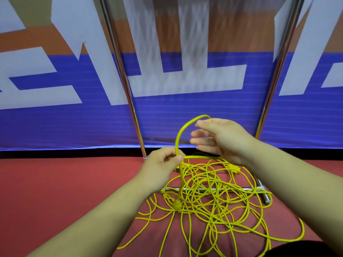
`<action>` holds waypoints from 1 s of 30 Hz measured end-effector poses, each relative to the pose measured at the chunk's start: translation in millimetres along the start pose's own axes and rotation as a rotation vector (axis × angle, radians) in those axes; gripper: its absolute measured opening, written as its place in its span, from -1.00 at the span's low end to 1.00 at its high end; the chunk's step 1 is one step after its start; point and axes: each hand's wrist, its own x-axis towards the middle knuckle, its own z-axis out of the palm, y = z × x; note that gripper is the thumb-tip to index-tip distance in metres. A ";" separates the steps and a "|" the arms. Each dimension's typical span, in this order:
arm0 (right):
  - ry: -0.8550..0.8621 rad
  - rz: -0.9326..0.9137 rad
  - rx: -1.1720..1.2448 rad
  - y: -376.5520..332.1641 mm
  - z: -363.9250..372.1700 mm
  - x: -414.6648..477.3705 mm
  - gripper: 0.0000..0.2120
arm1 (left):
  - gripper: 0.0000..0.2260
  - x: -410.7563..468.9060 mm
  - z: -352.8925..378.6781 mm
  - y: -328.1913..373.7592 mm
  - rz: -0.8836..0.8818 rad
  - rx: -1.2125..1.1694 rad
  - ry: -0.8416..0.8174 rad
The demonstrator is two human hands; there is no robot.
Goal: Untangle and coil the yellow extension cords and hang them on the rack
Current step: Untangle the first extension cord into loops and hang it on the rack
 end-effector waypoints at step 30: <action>0.024 -0.126 -0.243 40.8 6.3 18.7 -0.91 | -0.87 1.2 -58.6 -5.6 -0.155 0.150 0.198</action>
